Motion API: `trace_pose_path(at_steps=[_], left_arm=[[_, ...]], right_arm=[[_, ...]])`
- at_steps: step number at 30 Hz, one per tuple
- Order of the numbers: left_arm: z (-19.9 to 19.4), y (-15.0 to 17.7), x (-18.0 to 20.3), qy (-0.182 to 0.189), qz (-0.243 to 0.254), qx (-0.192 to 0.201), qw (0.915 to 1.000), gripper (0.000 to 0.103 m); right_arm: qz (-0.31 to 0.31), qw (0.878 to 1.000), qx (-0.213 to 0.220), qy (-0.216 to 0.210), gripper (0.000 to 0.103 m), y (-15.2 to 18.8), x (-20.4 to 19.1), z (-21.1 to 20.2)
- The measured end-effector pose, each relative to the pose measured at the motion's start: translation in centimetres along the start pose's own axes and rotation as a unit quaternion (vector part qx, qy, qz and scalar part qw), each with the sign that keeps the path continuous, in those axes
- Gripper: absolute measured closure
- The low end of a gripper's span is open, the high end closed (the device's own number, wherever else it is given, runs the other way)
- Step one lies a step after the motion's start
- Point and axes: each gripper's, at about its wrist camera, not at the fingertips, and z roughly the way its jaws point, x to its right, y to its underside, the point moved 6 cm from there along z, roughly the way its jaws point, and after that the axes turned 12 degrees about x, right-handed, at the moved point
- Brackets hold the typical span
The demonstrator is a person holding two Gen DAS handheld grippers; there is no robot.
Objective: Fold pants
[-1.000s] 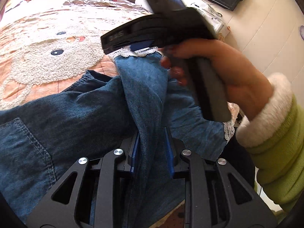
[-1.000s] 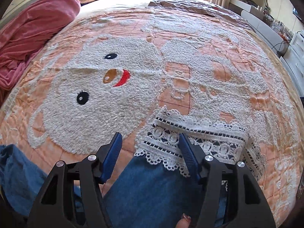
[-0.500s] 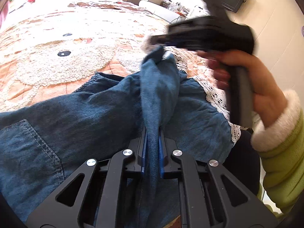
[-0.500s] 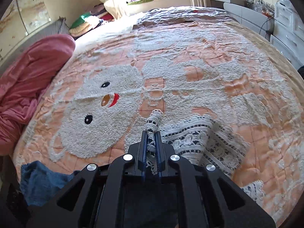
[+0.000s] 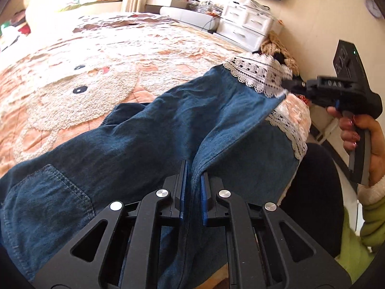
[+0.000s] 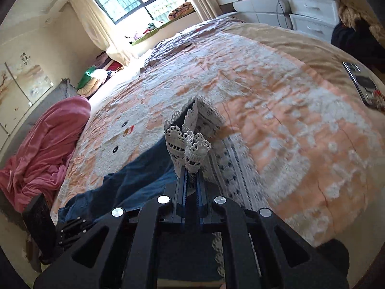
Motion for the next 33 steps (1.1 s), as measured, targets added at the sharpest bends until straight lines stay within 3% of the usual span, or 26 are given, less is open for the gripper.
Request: trace_pose_path(at_steps=[3, 11, 19, 28, 33], left_arm=[[0.1, 0.4, 0.7, 0.005, 0.015, -0.003, 0.9999, 0.099], [-2.0, 1.0, 3.1, 0.012, 0.081, 0.004, 0.9967, 0.103], [-3.0, 3.3, 3.2, 0.005, 0.097, -0.020, 0.9951, 0.103], [-2.2, 4.7, 3.6, 0.004, 0.121, -0.037, 0.9920, 0.103], [-2.7, 5.1, 3.5, 0.017, 0.111, -0.038, 0.9929, 0.101]], right_arm=[[0.037, 0.999, -0.011, -0.002, 0.097, 2.0, 1.7, -0.8], [0.060, 0.998, -0.020, -0.013, 0.097, 3.7, 2.9, -3.2], [0.098, 0.994, -0.054, -0.010, 0.097, 7.7, 5.0, -4.2], [0.117, 0.990, -0.073, -0.002, 0.096, 8.8, 6.2, -4.1], [0.101, 0.993, -0.064, 0.014, 0.086, 8.0, 6.4, -5.3]])
